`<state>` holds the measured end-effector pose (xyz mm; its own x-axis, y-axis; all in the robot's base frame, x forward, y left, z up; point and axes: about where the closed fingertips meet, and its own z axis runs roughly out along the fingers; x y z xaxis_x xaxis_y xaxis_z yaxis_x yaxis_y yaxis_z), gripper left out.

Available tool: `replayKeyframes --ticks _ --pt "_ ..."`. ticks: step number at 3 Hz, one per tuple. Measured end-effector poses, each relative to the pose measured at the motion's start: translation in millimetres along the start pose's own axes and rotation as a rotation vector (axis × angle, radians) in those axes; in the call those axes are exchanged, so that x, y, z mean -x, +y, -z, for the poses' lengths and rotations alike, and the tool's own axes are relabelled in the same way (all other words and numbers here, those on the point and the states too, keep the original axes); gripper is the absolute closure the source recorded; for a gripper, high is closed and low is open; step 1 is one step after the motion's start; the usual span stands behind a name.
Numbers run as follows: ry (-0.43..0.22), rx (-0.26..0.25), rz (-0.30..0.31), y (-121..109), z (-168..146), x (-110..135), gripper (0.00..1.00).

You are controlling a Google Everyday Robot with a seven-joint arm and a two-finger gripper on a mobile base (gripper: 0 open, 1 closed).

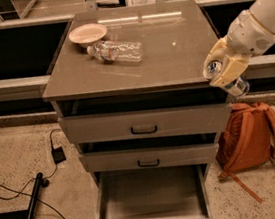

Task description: Place redbull can into bottom drawer

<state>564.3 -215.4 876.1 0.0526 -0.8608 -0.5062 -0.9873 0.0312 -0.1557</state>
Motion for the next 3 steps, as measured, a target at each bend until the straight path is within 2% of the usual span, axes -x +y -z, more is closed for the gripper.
replayKeyframes --ticks 1,2,3 --pt "-0.245 -0.104 -0.025 -11 -28 -36 1.0" --pt "-0.357 -0.234 0.028 -10 -25 -61 1.0" --pt "-0.351 -0.254 0.063 -9 -23 -66 1.0"
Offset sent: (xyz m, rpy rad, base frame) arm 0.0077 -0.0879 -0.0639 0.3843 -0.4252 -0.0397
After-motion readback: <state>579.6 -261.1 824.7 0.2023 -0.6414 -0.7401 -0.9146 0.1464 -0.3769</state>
